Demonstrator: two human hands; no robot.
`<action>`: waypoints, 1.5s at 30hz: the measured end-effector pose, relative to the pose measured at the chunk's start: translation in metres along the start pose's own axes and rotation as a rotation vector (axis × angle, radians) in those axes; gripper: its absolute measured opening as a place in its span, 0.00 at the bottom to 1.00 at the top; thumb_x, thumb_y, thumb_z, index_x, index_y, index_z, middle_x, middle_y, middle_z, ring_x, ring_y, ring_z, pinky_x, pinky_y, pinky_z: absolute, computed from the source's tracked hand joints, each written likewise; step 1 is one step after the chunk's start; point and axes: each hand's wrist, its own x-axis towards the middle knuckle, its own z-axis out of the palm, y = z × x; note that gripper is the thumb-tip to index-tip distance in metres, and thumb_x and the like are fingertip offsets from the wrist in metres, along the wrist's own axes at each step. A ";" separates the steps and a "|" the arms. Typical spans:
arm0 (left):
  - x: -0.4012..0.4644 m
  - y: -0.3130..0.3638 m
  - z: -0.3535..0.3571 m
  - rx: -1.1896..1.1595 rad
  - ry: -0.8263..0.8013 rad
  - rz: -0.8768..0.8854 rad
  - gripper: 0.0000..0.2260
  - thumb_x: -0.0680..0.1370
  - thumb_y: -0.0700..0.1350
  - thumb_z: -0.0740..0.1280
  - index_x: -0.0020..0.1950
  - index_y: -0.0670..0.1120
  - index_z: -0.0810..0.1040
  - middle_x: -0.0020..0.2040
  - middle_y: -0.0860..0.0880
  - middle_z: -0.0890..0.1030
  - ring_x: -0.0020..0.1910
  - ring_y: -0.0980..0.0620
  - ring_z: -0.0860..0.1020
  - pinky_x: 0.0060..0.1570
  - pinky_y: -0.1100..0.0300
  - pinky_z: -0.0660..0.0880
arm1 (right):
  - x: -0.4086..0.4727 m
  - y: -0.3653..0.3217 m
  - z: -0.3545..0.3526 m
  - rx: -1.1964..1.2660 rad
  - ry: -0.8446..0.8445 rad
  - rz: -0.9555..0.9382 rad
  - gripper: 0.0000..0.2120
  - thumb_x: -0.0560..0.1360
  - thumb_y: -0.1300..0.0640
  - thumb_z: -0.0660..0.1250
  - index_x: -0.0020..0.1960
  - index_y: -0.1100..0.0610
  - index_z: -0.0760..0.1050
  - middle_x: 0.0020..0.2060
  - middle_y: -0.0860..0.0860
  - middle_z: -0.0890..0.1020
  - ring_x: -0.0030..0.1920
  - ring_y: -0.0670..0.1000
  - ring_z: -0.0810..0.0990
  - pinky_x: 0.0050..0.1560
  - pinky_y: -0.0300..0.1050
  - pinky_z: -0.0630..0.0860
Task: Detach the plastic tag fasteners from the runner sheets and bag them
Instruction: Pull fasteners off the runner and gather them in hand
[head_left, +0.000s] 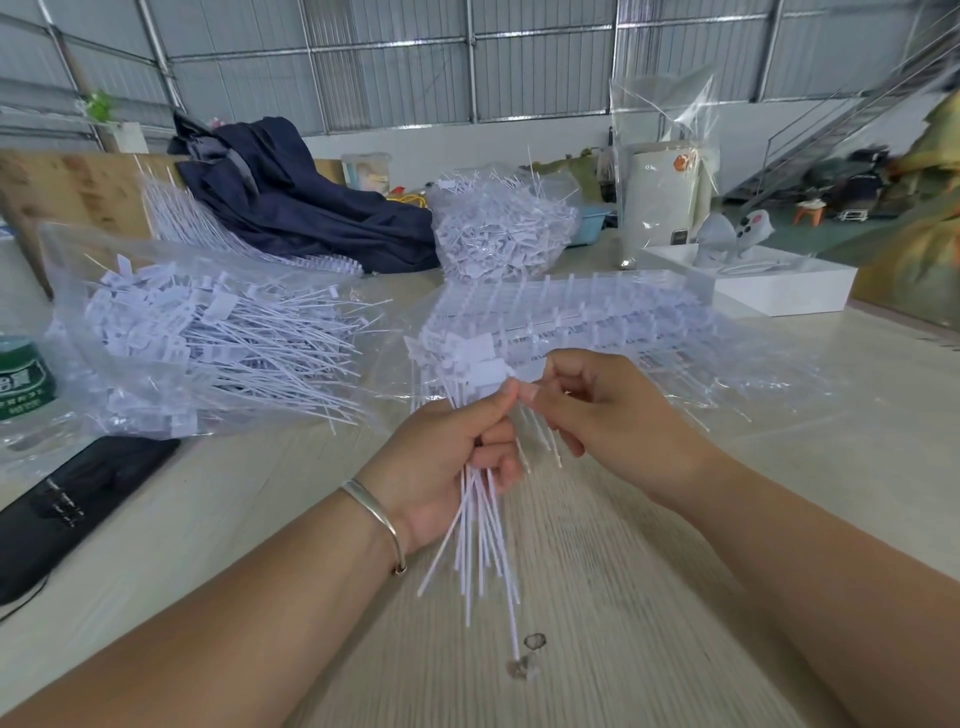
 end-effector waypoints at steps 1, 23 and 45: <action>0.001 0.001 -0.001 -0.028 -0.004 -0.018 0.08 0.71 0.45 0.72 0.42 0.45 0.74 0.28 0.53 0.59 0.22 0.58 0.59 0.21 0.66 0.65 | 0.000 0.000 0.001 -0.007 -0.018 0.014 0.11 0.79 0.58 0.65 0.39 0.60 0.72 0.28 0.52 0.72 0.26 0.50 0.71 0.34 0.45 0.70; -0.005 0.000 0.001 0.442 0.404 0.615 0.20 0.77 0.55 0.66 0.34 0.42 0.76 0.25 0.56 0.74 0.26 0.61 0.72 0.28 0.73 0.68 | -0.012 -0.009 0.022 0.245 -0.476 0.145 0.03 0.75 0.57 0.70 0.47 0.57 0.78 0.36 0.57 0.83 0.31 0.52 0.80 0.35 0.42 0.75; 0.011 0.017 -0.035 0.220 0.240 0.234 0.23 0.78 0.63 0.60 0.43 0.44 0.78 0.34 0.51 0.80 0.29 0.57 0.75 0.31 0.64 0.68 | 0.069 -0.037 0.042 -0.186 0.029 -0.186 0.23 0.83 0.52 0.55 0.33 0.61 0.68 0.26 0.52 0.75 0.28 0.45 0.70 0.37 0.41 0.67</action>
